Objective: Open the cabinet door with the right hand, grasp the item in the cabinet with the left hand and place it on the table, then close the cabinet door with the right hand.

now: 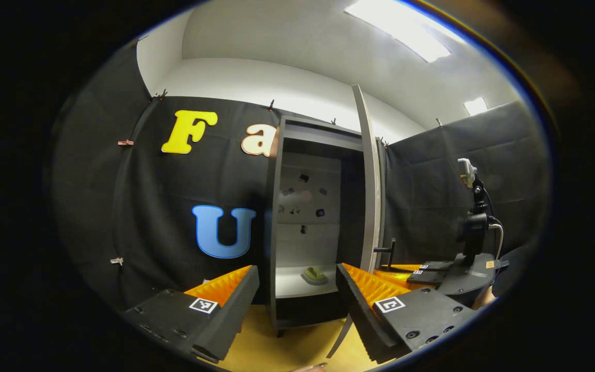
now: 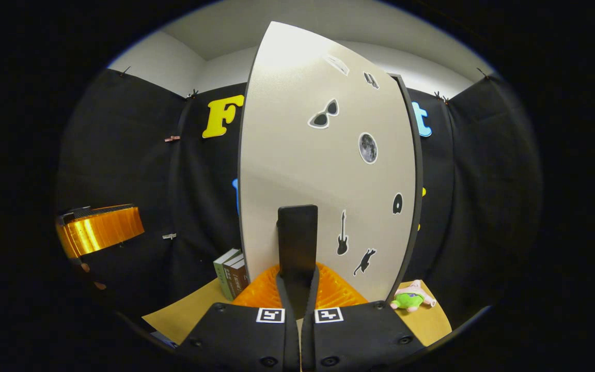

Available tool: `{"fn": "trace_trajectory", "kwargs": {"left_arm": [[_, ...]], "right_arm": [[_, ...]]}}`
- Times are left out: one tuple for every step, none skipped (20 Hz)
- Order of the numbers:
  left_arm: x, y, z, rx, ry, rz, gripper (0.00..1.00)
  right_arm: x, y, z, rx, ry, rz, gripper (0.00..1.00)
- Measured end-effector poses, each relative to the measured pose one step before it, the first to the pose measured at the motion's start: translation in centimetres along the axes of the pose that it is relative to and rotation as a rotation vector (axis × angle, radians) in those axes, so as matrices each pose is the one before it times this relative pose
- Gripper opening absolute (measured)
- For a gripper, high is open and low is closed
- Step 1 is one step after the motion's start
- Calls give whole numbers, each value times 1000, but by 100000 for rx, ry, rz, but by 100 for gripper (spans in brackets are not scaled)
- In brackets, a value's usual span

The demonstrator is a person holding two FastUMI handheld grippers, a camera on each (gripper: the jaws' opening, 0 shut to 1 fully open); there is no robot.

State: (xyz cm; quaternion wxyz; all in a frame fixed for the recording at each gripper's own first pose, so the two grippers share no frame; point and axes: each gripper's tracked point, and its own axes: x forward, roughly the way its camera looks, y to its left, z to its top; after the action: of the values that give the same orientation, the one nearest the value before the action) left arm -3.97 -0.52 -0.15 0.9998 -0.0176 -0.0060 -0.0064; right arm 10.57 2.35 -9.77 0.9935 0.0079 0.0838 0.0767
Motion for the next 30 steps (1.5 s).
{"fn": "trace_trajectory", "kwargs": {"left_arm": [[3,-399,-25,546,80,-902,95],[233,-228,-191,585,206,-790,94],[95,-257,-6,194,75,-672,94],[269,-151,-175,-170,169,-821,94],[169,-213,-87,-506,188,-992,95],[203,-220,-179,-601,155,-936,95],[72,-94,-84,-476,275,-745,95],[140,-90,-102,-290,230,-663,95],[86,-112,-25,-179,147,-649,95],[-8,-237,-119,-80,162,-819,95],[3,-171,-5,-86,90,-810,95],[113,-70,-89,-132,81,-866,95],[0,-201,2,-202,36,-1055,95],[49,-226,-111,-202,119,-1120,95],[-10,-247,-38,-83,257,-1053,95],[90,-134,-191,19,456,-921,95],[-53,-124,-159,13,580,-718,95],[142,-113,-271,-91,613,-714,95],[63,-138,-198,-154,710,-833,95],[20,-125,-232,-175,674,-644,95],[-23,-50,-145,-174,488,-372,95],[59,44,-113,-114,368,-216,95],[58,34,-99,-78,445,-51,95],[254,-16,-107,-20,381,-72,95],[184,19,-58,-45,239,117,95],[310,-17,-118,-245,231,102,95],[292,-163,-49,-400,242,-177,95],[505,-182,-236,-565,351,-335,95],[455,-187,-106,-666,414,-509,95],[521,-422,-158,-599,468,-473,95]], "right_arm": [[-432,-456,33,698,-192,-1082,6],[-269,-423,-69,256,-275,-1171,6],[-249,-459,21,75,-168,-1153,6],[-138,-356,-57,95,-68,-1040,6],[-233,-345,53,-91,-39,-883,6],[-144,-177,15,-25,-167,-780,6],[-249,-232,3,159,-105,-778,6],[-256,-311,-21,201,55,-981,6],[-220,-390,33,-80,-82,-1255,6],[-165,-385,-20,-300,-107,-1484,6],[-236,-420,23,-256,-77,-1691,6],[-220,-611,8,131,-72,-1831,6],[-279,-578,96,303,-25,-1584,6],[-300,-461,-24,100,143,-1311,5],[-160,-450,16,342,150,-1896,5],[-78,-539,41,-676,-78,-2305,5],[-3,-544,24,-1593,-175,-2185,5],[-57,-625,-3,-1264,-33,-2394,5],[-81,-660,89,-778,-267,-2519,5],[-183,-459,79,-102,-23,-1992,5],[-221,-554,117,243,-257,-1560,5],[-108,-442,-77,248,67,-1622,5],[-95,-525,62,-347,-205,-1602,5],[53,-570,-100,-1315,136,-1518,5],[30,-624,-23,-1957,97,-1483,5],[115,-610,-92,-1994,38,-1561,5],[54,-699,50,-1717,-207,-1459,5],[60,-685,15,-717,137,-793,5],[-45,-362,178,2494,247,798,5],[104,241,-260,3204,928,698,5]]}}
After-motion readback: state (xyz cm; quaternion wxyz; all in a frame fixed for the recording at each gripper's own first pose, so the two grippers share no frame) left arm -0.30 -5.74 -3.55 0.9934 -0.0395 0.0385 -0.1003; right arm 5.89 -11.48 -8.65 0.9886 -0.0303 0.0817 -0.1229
